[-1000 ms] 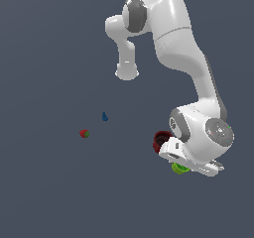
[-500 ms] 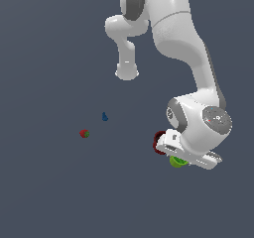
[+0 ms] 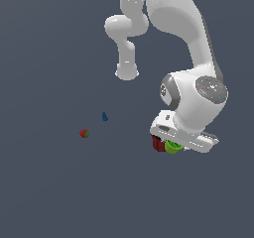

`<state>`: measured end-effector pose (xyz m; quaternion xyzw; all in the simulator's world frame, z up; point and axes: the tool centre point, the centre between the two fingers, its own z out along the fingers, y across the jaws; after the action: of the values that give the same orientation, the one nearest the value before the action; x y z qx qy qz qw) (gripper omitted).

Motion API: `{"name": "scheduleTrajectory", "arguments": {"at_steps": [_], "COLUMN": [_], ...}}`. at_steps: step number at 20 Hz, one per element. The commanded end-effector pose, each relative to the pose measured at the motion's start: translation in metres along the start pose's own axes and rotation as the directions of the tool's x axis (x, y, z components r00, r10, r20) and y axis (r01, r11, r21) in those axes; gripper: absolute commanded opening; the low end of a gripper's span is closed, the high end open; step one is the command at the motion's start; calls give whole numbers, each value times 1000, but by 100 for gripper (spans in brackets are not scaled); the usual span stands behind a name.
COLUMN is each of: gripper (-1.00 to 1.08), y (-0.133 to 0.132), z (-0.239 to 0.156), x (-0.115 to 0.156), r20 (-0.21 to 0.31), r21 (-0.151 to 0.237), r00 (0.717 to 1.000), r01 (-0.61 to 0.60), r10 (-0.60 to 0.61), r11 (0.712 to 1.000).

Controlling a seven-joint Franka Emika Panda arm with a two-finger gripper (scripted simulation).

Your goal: Pick up a designated object from a clutter of objects.

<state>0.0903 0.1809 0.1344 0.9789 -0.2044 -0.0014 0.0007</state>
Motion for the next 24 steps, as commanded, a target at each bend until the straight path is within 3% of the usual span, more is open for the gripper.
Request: {"name": "scheduleTrajectory", "arguments": {"at_steps": [1, 24], "gripper": [-100, -100], "y": [12, 137], "z": [-19, -205], "x": [-6, -69], "r20": [-2, -1], "r21": [1, 4], "r00": [1000, 1000], "r01": [0, 0], "r10": [0, 0], "r11": [1000, 1000]}}
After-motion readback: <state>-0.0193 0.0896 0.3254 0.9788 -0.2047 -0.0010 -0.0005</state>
